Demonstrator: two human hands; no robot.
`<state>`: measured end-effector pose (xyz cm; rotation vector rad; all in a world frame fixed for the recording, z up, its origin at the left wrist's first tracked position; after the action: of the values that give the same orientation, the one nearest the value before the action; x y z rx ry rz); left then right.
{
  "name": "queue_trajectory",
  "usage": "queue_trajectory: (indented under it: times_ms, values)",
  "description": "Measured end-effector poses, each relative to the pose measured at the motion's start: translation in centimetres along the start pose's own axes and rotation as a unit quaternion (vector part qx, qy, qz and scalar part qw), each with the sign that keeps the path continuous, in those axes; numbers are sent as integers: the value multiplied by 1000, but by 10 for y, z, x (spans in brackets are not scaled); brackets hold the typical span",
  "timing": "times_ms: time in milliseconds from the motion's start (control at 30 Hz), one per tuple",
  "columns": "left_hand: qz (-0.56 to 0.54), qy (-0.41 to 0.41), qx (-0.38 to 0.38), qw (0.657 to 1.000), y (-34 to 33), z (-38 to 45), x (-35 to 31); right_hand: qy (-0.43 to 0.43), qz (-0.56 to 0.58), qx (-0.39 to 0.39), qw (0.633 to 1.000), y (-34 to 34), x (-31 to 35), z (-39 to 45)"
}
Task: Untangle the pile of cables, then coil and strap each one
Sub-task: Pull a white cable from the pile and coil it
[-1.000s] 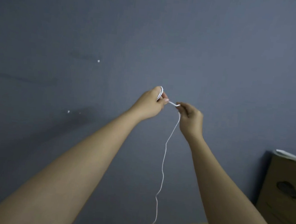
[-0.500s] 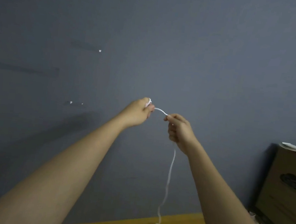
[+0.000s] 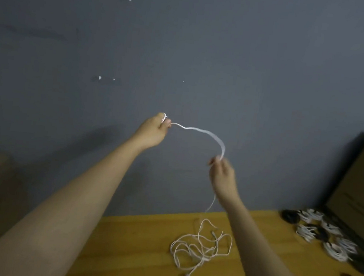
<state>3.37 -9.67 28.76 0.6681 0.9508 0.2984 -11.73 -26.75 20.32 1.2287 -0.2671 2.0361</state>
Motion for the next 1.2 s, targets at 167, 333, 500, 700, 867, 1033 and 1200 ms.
queue_trajectory:
  times_ms: [167, 333, 500, 700, 867, 1033, 1200]
  values:
    - [-210, 46, 207, 954, -30, -54, 6, 154, -29, -140, 978, 56, 75, 61]
    - [-402, 17, 353, 845, -39, -117, -22, 82, -159, -59, 982, 30, 41, 84]
    - [-607, 41, 247, 754, -24, -123, -16, 31, -327, 194, 924, -48, -35, -11]
    - [-385, 102, 114, 910, -47, -113, 37, 335, -365, 272, 825, -92, -2, -125]
    - [-53, 21, 238, 970, -68, -141, 62, 415, -298, 176, 841, -55, 47, -106]
    - [-238, 22, 339, 910, -81, -183, 29, 205, -159, 260, 930, -38, 35, -50]
    - [-468, 50, 298, 831, -65, -188, 12, -4, 2, 260, 965, -53, -27, -78]
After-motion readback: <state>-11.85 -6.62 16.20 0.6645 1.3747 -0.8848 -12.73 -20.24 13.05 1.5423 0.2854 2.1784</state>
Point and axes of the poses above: each hand's wrist, its own z-axis towards the middle knuckle, its own y-axis out of the back of the hand, x = y × z, the point moved 7 cm from there along z, towards the middle knuckle, and after that the axes turned 8 degrees about y, right-handed, at the moved point
